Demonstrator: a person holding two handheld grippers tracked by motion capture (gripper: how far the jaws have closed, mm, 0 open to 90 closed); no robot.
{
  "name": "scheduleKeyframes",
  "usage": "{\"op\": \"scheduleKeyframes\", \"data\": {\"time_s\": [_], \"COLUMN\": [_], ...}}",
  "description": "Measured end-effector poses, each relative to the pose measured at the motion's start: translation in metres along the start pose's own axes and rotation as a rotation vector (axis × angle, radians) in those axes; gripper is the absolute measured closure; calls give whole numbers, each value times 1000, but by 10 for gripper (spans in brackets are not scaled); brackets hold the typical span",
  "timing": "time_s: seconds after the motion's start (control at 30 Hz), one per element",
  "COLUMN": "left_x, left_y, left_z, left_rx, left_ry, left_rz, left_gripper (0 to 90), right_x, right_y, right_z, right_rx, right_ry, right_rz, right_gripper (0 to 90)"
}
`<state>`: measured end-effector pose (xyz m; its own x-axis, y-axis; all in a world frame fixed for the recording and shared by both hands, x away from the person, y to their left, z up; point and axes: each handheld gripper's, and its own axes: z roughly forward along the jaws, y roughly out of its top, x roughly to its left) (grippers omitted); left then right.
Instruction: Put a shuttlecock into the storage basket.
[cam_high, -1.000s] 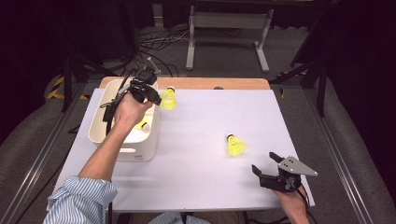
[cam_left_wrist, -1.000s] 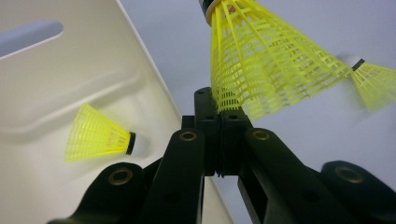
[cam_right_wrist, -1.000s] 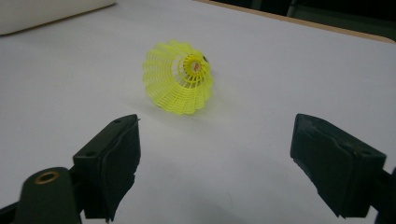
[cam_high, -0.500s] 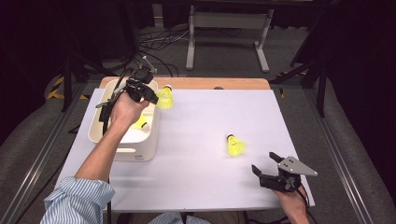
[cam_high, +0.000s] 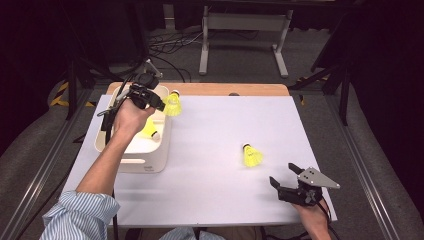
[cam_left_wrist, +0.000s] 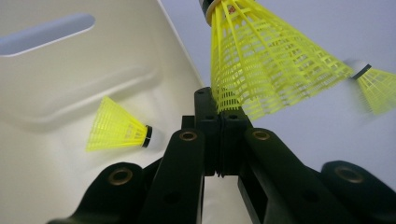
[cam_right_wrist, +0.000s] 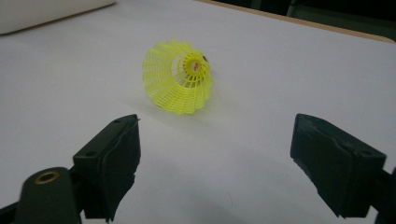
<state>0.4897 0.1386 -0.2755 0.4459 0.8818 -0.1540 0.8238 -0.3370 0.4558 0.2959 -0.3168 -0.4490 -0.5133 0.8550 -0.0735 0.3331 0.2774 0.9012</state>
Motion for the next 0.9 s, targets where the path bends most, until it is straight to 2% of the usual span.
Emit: {"op": "scheduleKeyframes", "data": {"time_s": [0.67, 0.9], "left_x": [16, 27], "left_y": [-8, -13], "left_z": [-6, -8], "left_rx": [-21, -28], "left_ry": [9, 19], "left_rz": [-37, -56], "left_gripper": [893, 893], "right_x": [0, 0], "right_y": [0, 0], "right_z": [0, 0], "right_rx": [1, 1], "right_ry": [-1, -1], "right_rz": [-1, -1], "right_gripper": [166, 166]}}
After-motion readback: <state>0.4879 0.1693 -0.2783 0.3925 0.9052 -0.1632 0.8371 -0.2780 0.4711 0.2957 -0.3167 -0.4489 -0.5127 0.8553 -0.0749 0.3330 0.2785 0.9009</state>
